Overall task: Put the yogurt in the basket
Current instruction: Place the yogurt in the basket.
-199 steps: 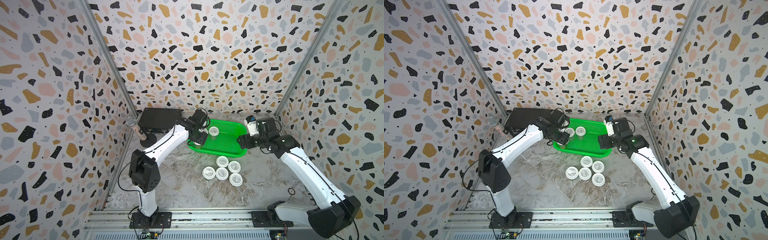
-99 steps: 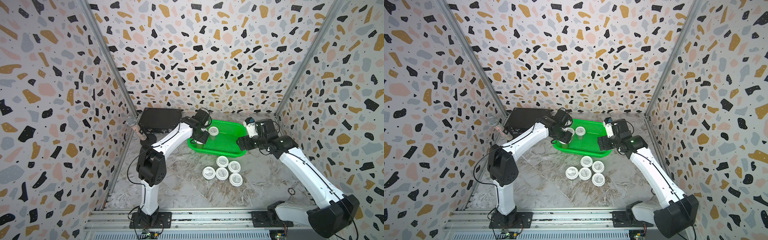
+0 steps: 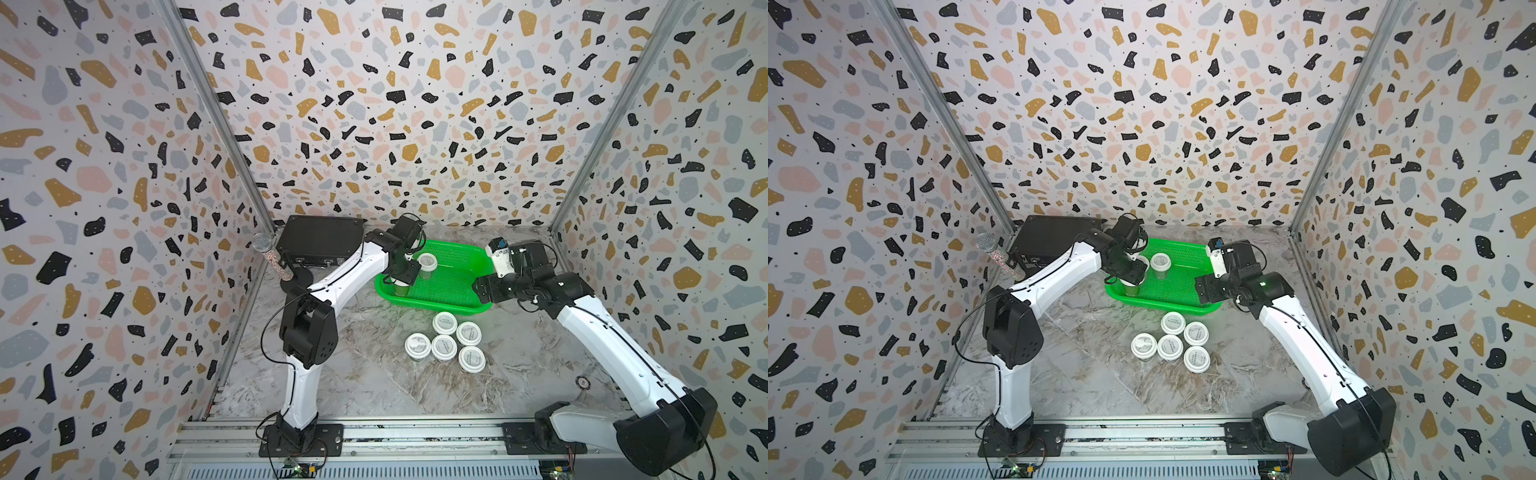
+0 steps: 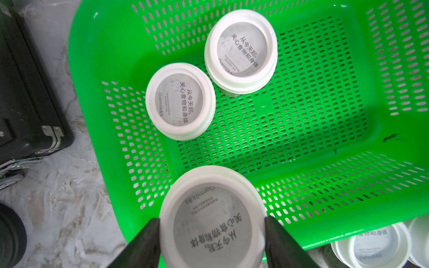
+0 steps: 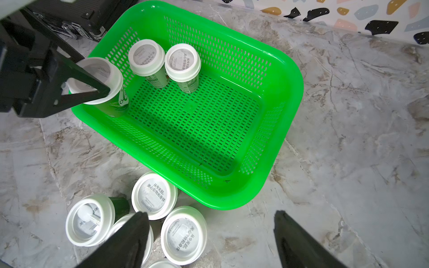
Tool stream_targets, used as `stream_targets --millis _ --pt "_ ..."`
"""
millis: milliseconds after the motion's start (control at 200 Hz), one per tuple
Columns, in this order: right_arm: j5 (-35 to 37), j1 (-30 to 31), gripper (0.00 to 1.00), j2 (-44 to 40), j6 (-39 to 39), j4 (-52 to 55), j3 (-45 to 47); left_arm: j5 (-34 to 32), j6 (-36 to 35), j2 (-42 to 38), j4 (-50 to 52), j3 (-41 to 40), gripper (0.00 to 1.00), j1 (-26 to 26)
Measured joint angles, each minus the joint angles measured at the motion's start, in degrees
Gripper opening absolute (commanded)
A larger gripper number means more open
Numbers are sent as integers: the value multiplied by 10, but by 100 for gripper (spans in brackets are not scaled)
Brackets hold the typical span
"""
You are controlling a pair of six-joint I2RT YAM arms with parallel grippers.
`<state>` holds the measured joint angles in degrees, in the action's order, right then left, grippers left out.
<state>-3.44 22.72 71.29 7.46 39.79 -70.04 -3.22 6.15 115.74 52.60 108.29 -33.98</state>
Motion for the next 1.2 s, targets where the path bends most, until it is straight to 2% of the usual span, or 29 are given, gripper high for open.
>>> stream_targets --millis 466,766,1201 --pt "0 0 89 0 1 -2 3 7 9 -10 -94 -134 69 6" --pt "-16 0 89 0 0 -8 3 5 14 -22 -138 -150 72 5" --pt "-73 0 89 17 -11 0 5 -3 20 -22 -132 -149 87 5"
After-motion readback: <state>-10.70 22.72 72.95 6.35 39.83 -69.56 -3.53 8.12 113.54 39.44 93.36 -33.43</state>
